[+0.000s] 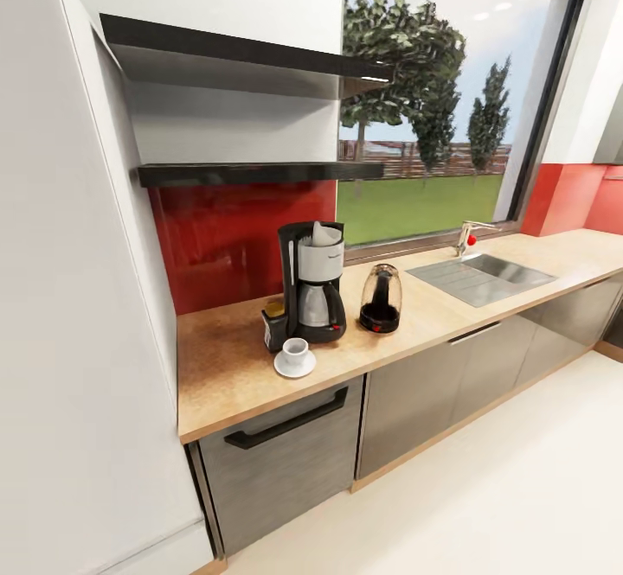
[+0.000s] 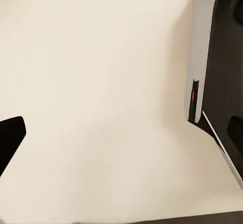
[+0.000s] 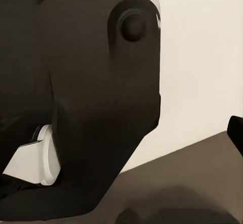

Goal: Set up a coffee station on the kitchen countertop: keep the coffee maker on the countertop, move the bottle of coffee from the kitchen shelf to the counter next to the coffee maker, place a paper coffee filter on top of the coffee maker, put the saucer next to the coffee maker with the coffee cup on the saucer, and place the electric kettle next to the coffee maker.

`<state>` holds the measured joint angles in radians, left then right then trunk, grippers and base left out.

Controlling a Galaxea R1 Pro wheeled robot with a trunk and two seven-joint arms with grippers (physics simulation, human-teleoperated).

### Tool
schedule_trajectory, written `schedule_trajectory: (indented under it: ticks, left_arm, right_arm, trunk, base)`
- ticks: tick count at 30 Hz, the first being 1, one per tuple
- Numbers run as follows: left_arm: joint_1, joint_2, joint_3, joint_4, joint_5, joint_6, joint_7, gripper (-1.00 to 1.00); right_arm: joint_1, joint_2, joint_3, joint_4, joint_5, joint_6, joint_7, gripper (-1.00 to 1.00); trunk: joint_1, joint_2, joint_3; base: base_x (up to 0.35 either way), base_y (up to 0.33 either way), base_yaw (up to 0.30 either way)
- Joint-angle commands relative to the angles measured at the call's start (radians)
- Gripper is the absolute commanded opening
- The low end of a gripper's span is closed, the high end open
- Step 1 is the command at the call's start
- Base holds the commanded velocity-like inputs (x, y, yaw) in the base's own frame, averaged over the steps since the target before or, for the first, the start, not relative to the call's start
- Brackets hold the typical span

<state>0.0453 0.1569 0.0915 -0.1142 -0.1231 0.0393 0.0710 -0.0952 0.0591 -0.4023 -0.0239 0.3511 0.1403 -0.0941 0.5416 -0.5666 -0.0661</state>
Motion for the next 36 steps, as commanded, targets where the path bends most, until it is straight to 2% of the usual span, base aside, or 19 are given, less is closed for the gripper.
schedule_trajectory:
  ticks: [1,18,26,29,30,32,33,36]
  left_arm:
    - [0.001,0.0,0.008,-0.004,-0.01,0.005,0.0,1.0]
    - [0.001,0.011,0.01,-0.006,-0.012,-0.009,0.002,1.0]
    - [0.001,-0.001,0.015,-0.013,-0.008,-0.013,0.001,1.0]
    - [0.001,-0.031,0.019,-0.014,-0.005,-0.016,0.0,1.0]
    - [0.002,-0.051,0.021,-0.013,-0.003,-0.016,0.0,1.0]
    - [0.002,-0.069,0.021,-0.013,-0.002,-0.016,0.0,1.0]
    - [0.002,-0.085,0.021,-0.013,-0.001,-0.016,0.0,1.0]
    - [0.002,-0.096,0.019,-0.014,-0.001,-0.016,0.0,1.0]
  right_arm:
    - [0.0,0.001,-0.008,-0.002,0.011,0.007,-0.002,1.0]
    - [0.0,-0.001,-0.01,-0.006,0.008,0.003,-0.01,1.0]
    - [0.0,-0.001,-0.012,-0.009,0.006,-0.02,-0.01,1.0]
    - [0.0,-0.003,-0.012,-0.02,0.006,-0.071,-0.01,1.0]
    - [-0.001,-0.003,-0.012,-0.032,0.006,-0.124,-0.01,1.0]
    - [-0.001,-0.004,-0.012,-0.039,0.006,-0.17,-0.01,1.0]
    - [-0.001,-0.004,-0.012,-0.046,0.006,-0.229,-0.01,1.0]
    - [-0.001,-0.004,-0.012,-0.05,0.006,-0.284,-0.01,1.0]
  trunk:
    - [0.0,-0.001,-0.002]
    - [0.0,-0.001,-0.002]
    - [0.0,-0.001,-0.002]
    - [0.0,-0.001,-0.002]
    - [0.0,-0.001,-0.002]
    - [0.0,-0.001,-0.002]
    - [0.0,-0.001,-0.002]
    - [0.0,-0.001,-0.002]
  base:
    - [0.001,0.0,0.0]
    - [0.0,0.0,0.0]
    - [0.0,0.0,0.0]
    - [0.0,0.0,0.0]
    - [0.0,0.0,0.0]
    - [0.0,0.0,0.0]
    - [0.0,0.0,0.0]
    - [0.0,0.0,0.0]
